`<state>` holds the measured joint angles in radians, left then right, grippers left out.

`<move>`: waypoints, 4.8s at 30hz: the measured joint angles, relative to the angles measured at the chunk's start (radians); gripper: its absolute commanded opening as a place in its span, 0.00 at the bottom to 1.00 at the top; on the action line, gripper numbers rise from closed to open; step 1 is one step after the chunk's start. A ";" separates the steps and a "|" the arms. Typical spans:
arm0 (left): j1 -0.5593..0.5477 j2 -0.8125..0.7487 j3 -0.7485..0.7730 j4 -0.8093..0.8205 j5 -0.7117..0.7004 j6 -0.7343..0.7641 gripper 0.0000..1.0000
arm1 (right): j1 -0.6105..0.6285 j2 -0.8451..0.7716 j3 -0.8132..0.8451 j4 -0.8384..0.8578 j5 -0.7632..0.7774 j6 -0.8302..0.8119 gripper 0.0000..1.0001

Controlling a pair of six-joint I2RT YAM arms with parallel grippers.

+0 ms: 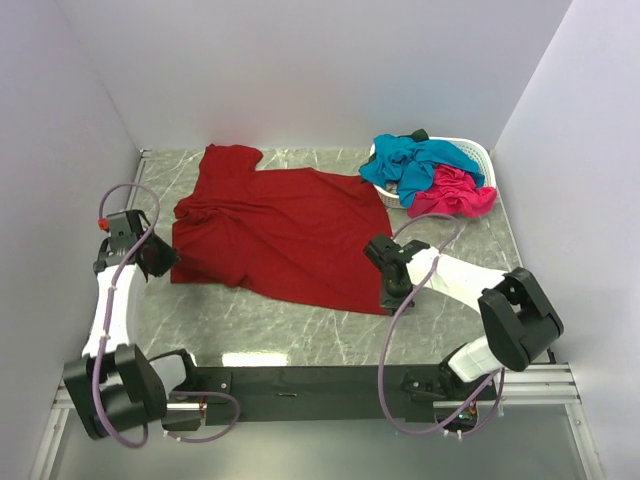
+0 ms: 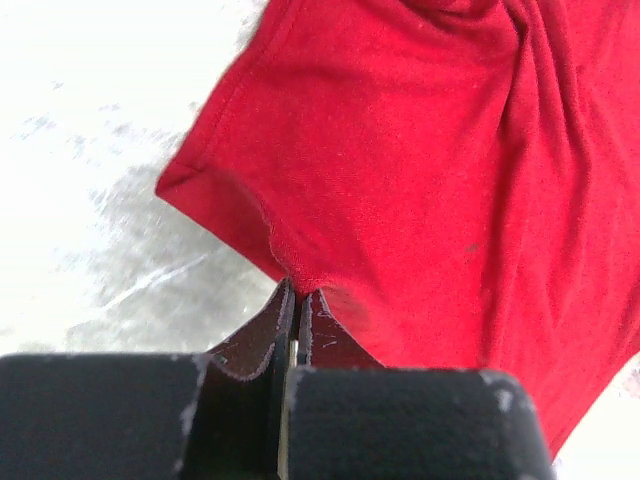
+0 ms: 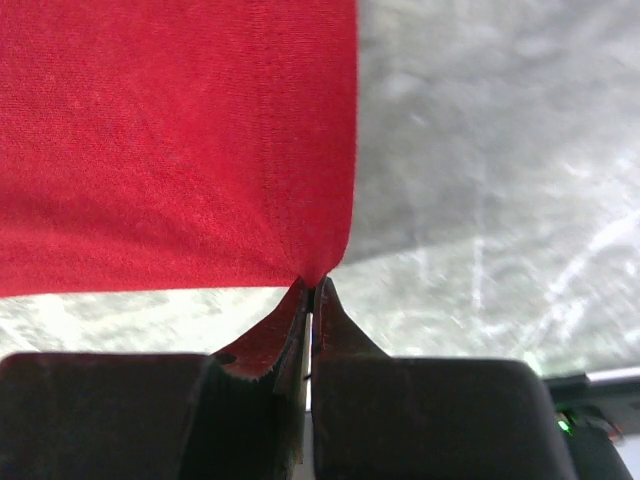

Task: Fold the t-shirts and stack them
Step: Flatten the tshirt out, then fold the tshirt

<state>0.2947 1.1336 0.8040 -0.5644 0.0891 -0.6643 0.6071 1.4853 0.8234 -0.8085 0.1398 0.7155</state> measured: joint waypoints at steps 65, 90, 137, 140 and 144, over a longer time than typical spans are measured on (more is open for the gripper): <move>-0.056 -0.330 0.025 -0.514 0.030 -0.167 0.00 | -0.051 0.164 0.180 -0.155 -0.051 -0.227 0.00; -0.056 0.381 0.346 0.109 0.207 0.069 0.00 | -0.263 0.491 0.673 -0.172 -0.046 -0.377 0.00; -0.056 0.520 0.504 0.135 0.172 0.074 0.80 | -0.333 0.517 0.816 -0.201 -0.020 -0.397 0.55; -0.056 0.517 0.509 0.142 0.153 0.058 0.87 | -0.342 0.510 0.821 -0.194 -0.011 -0.398 0.59; -0.057 0.473 0.441 0.169 0.138 0.032 0.90 | -0.352 0.468 0.785 -0.169 -0.012 -0.394 0.59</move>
<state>0.2375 1.6062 1.2446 -0.3954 0.2276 -0.6327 0.2546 1.9537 1.6081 -0.9771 0.1276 0.3214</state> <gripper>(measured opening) 0.891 0.587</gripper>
